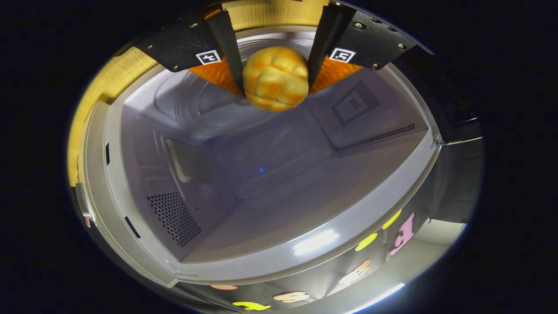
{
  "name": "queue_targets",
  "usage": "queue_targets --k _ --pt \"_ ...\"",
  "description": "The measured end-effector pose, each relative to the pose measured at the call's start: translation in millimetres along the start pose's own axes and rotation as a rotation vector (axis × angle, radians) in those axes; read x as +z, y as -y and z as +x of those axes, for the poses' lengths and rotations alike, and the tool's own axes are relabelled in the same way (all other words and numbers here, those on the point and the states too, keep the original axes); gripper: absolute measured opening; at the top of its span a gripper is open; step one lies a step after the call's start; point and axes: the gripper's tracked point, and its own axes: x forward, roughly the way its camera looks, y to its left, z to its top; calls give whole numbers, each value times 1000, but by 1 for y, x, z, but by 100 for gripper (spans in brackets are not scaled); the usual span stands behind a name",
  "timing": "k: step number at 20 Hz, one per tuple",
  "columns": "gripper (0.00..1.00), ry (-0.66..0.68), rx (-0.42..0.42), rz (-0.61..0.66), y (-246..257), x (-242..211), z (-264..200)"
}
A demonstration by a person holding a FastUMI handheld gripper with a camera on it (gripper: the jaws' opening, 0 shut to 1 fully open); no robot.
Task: Open the microwave, put the food inside, and close the microwave door.
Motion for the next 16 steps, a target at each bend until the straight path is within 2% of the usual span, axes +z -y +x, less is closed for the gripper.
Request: queue_targets --k 4,7,9,16 --pt "84 6 13 14 -2 4 2" --pt "86 18 -1 20 -1 8 5" --pt "95 27 -16 -4 1 8 5" --pt "96 30 0 -77 -10 7 -3"
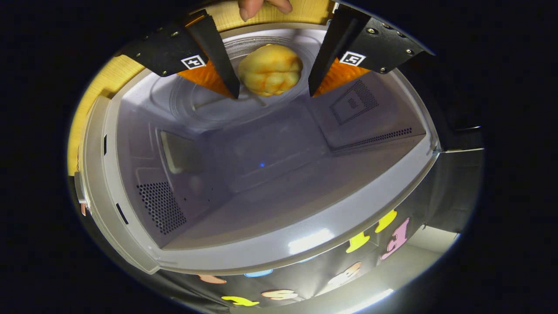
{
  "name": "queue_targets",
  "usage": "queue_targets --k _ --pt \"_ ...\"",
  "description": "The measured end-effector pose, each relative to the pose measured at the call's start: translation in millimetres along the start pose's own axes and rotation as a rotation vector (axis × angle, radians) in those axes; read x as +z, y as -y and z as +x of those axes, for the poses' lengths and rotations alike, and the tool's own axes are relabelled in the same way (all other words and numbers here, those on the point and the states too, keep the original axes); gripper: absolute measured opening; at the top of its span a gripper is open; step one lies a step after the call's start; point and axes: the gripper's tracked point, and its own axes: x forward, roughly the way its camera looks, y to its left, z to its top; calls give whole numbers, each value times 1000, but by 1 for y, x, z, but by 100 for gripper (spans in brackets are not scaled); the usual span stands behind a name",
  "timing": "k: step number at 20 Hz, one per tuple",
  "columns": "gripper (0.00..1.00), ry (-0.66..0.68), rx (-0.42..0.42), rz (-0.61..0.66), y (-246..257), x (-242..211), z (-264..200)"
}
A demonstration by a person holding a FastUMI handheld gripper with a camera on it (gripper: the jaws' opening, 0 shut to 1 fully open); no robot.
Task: Open the microwave, put the food inside, and close the microwave door.
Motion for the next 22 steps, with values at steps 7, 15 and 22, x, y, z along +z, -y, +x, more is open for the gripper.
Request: queue_targets --k 7,15,22 --pt "96 45 95 -163 -25 17 -56" --pt "96 60 264 -341 -48 38 -189" --pt "96 113 421 -257 -86 74 -307"
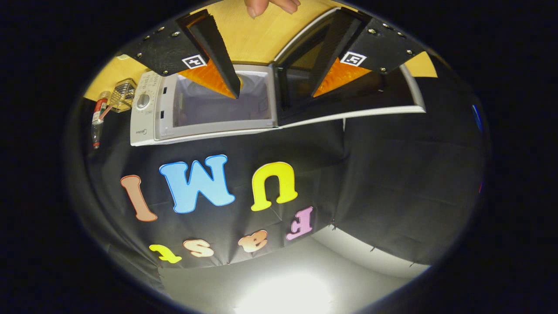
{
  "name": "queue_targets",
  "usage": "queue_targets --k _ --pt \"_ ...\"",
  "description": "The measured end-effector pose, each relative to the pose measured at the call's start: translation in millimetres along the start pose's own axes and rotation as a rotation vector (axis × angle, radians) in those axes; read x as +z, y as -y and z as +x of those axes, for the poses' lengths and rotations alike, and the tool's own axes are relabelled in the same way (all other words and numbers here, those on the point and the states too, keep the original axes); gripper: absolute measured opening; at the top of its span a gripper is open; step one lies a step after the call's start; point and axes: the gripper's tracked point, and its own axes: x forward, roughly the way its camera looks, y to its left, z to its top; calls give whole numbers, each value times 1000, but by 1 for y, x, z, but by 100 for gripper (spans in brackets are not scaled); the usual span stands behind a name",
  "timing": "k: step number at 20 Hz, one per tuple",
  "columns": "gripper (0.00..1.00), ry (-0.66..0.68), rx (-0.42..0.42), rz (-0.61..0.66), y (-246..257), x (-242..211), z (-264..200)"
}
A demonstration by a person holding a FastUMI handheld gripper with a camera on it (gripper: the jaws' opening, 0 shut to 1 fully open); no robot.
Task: Open the microwave, put the food inside, and close the microwave door.
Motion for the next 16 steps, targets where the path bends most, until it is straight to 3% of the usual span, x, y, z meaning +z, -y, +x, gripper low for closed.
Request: queue_targets --k 5,10,13,16 --pt "95 126 189 15 -93 66 -43" --pt "95 82 379 17 -189 51 -48" --pt "96 27 414 -28 -219 27 -37" --pt "92 -56 370 -40 -220 -19 -23"
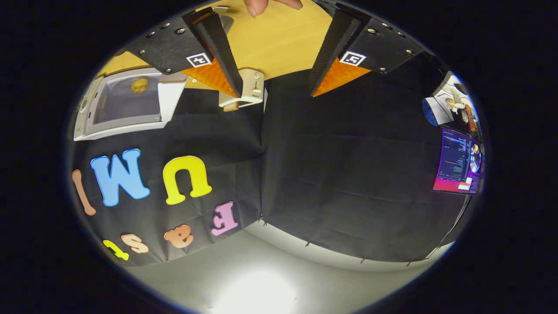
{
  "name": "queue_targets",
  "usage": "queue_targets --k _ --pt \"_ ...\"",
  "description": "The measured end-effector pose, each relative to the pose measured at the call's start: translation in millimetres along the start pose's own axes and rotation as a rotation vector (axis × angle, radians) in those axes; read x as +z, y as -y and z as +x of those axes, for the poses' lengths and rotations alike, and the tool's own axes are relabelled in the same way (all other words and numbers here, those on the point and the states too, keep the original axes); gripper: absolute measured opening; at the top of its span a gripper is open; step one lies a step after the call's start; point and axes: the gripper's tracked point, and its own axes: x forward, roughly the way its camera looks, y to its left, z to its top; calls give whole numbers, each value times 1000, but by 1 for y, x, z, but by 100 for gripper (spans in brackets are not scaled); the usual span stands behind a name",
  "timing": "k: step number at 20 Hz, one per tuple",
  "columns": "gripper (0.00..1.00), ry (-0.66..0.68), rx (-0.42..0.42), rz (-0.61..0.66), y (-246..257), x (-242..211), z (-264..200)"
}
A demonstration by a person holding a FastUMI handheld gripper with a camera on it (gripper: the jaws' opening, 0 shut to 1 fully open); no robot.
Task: Open the microwave, put the food inside, and close the microwave door.
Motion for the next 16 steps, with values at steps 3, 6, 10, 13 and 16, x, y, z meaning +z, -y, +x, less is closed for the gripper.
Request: queue_targets --k 3,6,10,13,16 --pt "92 -74 20 92 -7 -30 15" --pt "92 -112 -11 70 3 -46 20" --pt "89 -146 -28 69 12 -63 23" --pt "82 -169 -49 48 20 -71 24" --pt "67 -170 -116 18 39 -72 18"
